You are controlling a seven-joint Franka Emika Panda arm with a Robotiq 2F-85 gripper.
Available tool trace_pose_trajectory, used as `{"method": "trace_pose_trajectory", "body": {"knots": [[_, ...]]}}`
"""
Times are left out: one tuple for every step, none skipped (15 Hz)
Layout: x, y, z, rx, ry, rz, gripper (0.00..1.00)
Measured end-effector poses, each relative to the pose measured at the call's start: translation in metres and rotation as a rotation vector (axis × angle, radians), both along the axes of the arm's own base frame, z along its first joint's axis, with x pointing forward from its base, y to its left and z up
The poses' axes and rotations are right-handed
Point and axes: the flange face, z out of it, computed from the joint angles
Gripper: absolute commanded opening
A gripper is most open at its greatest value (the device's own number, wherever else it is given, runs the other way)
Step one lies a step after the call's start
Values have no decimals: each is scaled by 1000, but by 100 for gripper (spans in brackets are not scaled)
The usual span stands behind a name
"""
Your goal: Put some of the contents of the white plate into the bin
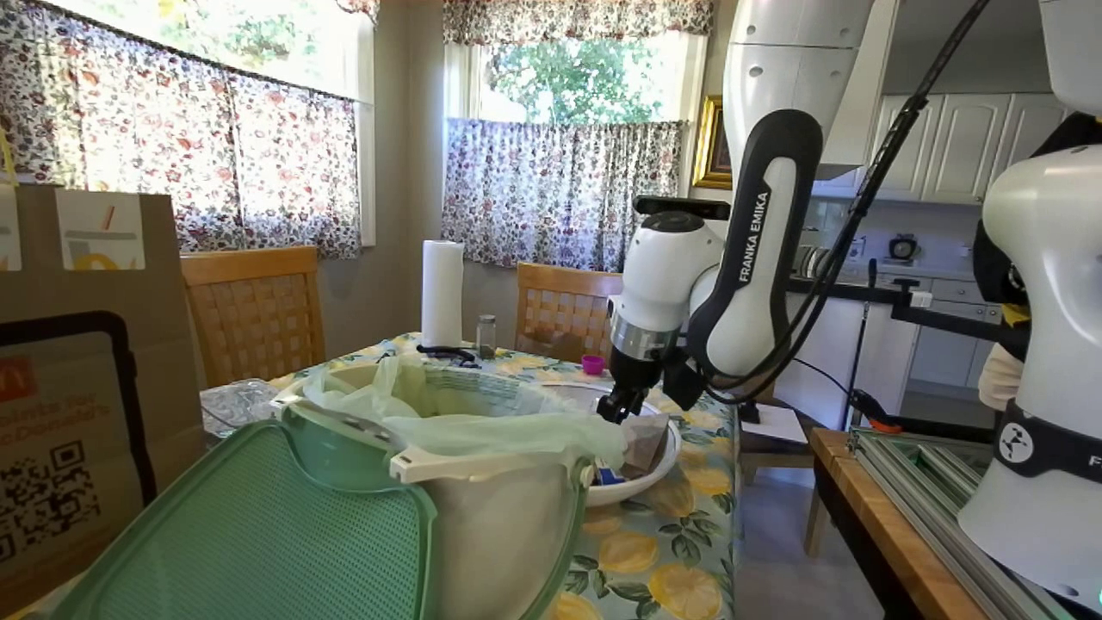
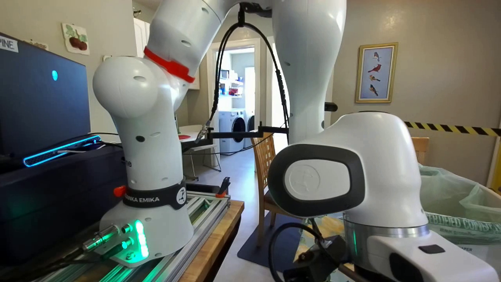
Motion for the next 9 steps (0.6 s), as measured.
{"method": "trace_pose_trajectory", "body": {"knots": [[0, 2, -4, 1, -4, 4, 58], [-1, 5, -7, 3, -3, 6, 49], [-2, 6, -11, 5, -3, 8, 42], [-2, 8, -14, 6, -2, 11, 34], [-3, 9, -16, 8, -3, 14, 27], [-3, 10, -17, 9, -7, 16, 18], [-3, 10, -17, 9, -10, 14, 12], [-3, 9, -16, 7, -14, 6, 5], [-3, 7, -15, 5, -19, -7, 0]]}}
